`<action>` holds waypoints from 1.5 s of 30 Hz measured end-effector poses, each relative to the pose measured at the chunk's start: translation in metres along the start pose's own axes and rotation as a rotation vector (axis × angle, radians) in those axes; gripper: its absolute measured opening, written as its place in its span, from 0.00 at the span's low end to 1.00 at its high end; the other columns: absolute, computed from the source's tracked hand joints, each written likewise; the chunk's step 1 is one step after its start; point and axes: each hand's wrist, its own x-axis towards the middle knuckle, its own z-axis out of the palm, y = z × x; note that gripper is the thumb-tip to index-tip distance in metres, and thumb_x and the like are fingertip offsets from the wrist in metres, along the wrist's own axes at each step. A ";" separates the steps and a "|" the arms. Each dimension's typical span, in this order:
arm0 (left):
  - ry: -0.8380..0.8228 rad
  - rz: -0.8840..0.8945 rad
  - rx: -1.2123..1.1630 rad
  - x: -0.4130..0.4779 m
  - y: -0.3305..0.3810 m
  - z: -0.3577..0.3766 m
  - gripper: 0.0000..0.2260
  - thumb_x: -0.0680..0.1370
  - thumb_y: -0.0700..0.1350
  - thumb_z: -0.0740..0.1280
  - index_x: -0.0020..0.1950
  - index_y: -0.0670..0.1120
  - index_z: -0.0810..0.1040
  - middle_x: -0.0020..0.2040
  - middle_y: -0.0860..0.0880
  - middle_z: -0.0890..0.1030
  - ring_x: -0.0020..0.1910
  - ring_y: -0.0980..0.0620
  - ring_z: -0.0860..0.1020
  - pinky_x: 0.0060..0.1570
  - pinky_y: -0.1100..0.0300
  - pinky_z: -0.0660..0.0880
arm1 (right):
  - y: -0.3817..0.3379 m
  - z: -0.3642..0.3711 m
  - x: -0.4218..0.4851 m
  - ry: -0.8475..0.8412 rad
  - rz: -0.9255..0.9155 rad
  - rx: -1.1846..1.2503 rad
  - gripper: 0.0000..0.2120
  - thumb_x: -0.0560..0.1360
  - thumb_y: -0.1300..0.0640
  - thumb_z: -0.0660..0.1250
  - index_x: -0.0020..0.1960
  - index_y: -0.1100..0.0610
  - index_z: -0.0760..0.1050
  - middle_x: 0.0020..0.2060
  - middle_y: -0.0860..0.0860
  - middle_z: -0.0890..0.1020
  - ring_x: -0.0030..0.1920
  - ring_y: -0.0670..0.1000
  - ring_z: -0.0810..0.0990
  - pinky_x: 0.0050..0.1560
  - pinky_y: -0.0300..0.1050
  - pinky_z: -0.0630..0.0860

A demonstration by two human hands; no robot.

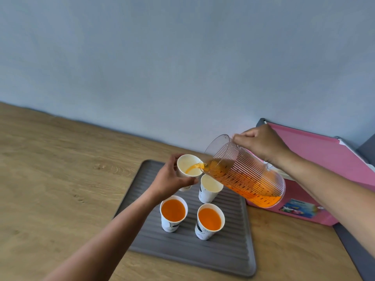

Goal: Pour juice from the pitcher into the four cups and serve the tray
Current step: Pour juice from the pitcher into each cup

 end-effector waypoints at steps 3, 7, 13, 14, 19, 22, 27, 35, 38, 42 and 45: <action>-0.005 0.008 0.018 0.000 -0.002 0.000 0.34 0.66 0.48 0.80 0.67 0.54 0.66 0.58 0.59 0.74 0.57 0.59 0.74 0.46 0.71 0.69 | 0.001 0.004 0.002 -0.008 0.012 -0.027 0.24 0.71 0.39 0.67 0.40 0.61 0.85 0.38 0.54 0.87 0.39 0.52 0.84 0.41 0.50 0.79; -0.007 0.009 0.028 0.001 -0.005 0.001 0.35 0.66 0.48 0.80 0.68 0.54 0.66 0.60 0.57 0.74 0.58 0.57 0.74 0.47 0.70 0.70 | 0.000 0.004 0.002 -0.024 0.032 -0.025 0.22 0.73 0.43 0.68 0.29 0.58 0.80 0.22 0.41 0.78 0.27 0.40 0.75 0.35 0.42 0.68; -0.006 0.011 0.041 0.003 -0.008 0.002 0.36 0.66 0.48 0.80 0.69 0.53 0.65 0.62 0.55 0.75 0.59 0.55 0.75 0.50 0.66 0.72 | -0.001 0.003 0.002 -0.028 0.019 -0.038 0.24 0.75 0.46 0.68 0.23 0.55 0.72 0.16 0.41 0.72 0.23 0.41 0.71 0.32 0.41 0.62; -0.009 0.013 0.042 0.003 -0.009 0.002 0.36 0.66 0.48 0.80 0.69 0.53 0.65 0.62 0.54 0.75 0.59 0.55 0.75 0.51 0.65 0.73 | -0.001 0.003 0.002 -0.028 0.018 -0.042 0.24 0.75 0.45 0.68 0.24 0.55 0.73 0.16 0.41 0.72 0.23 0.42 0.70 0.32 0.41 0.62; -0.027 0.010 0.039 0.004 -0.013 0.003 0.36 0.66 0.49 0.80 0.68 0.54 0.65 0.61 0.55 0.75 0.59 0.55 0.75 0.55 0.60 0.75 | 0.003 0.005 0.006 -0.025 0.009 -0.046 0.24 0.74 0.43 0.68 0.31 0.62 0.79 0.22 0.49 0.76 0.25 0.44 0.72 0.33 0.41 0.66; -0.034 0.002 0.033 0.003 -0.015 0.004 0.36 0.66 0.49 0.80 0.68 0.54 0.65 0.59 0.57 0.75 0.59 0.56 0.75 0.51 0.65 0.74 | 0.004 0.005 0.007 -0.024 -0.005 -0.061 0.24 0.74 0.43 0.68 0.27 0.60 0.75 0.21 0.49 0.74 0.23 0.42 0.69 0.31 0.41 0.64; -0.033 -0.006 0.034 0.003 -0.018 0.005 0.36 0.66 0.49 0.80 0.68 0.53 0.66 0.60 0.56 0.75 0.59 0.55 0.75 0.50 0.65 0.73 | 0.004 0.006 0.009 -0.023 -0.010 -0.098 0.25 0.74 0.42 0.67 0.34 0.64 0.80 0.26 0.57 0.78 0.26 0.46 0.71 0.31 0.40 0.65; -0.036 -0.023 0.028 0.003 -0.021 0.006 0.36 0.66 0.49 0.80 0.69 0.53 0.65 0.61 0.55 0.75 0.59 0.55 0.75 0.51 0.65 0.74 | 0.005 0.007 0.010 -0.023 -0.010 -0.104 0.25 0.74 0.43 0.67 0.33 0.65 0.79 0.25 0.57 0.76 0.25 0.45 0.70 0.32 0.41 0.64; -0.034 -0.025 0.031 0.002 -0.023 0.007 0.36 0.67 0.49 0.79 0.69 0.53 0.65 0.60 0.55 0.75 0.58 0.55 0.75 0.49 0.67 0.72 | 0.006 0.008 0.009 -0.032 -0.013 -0.092 0.25 0.74 0.43 0.67 0.29 0.63 0.76 0.23 0.53 0.72 0.24 0.43 0.68 0.32 0.40 0.63; -0.031 -0.026 0.038 0.002 -0.024 0.007 0.36 0.67 0.49 0.79 0.70 0.52 0.65 0.60 0.56 0.74 0.57 0.57 0.74 0.48 0.69 0.71 | 0.005 0.009 0.007 -0.044 -0.008 -0.079 0.24 0.73 0.44 0.68 0.24 0.54 0.68 0.17 0.45 0.66 0.19 0.42 0.66 0.32 0.41 0.63; -0.032 -0.032 0.030 0.002 -0.026 0.007 0.36 0.67 0.49 0.79 0.70 0.52 0.65 0.59 0.56 0.74 0.56 0.57 0.75 0.47 0.70 0.71 | 0.007 0.011 0.007 -0.047 -0.009 -0.071 0.24 0.73 0.44 0.67 0.25 0.57 0.70 0.18 0.46 0.66 0.22 0.43 0.65 0.33 0.43 0.64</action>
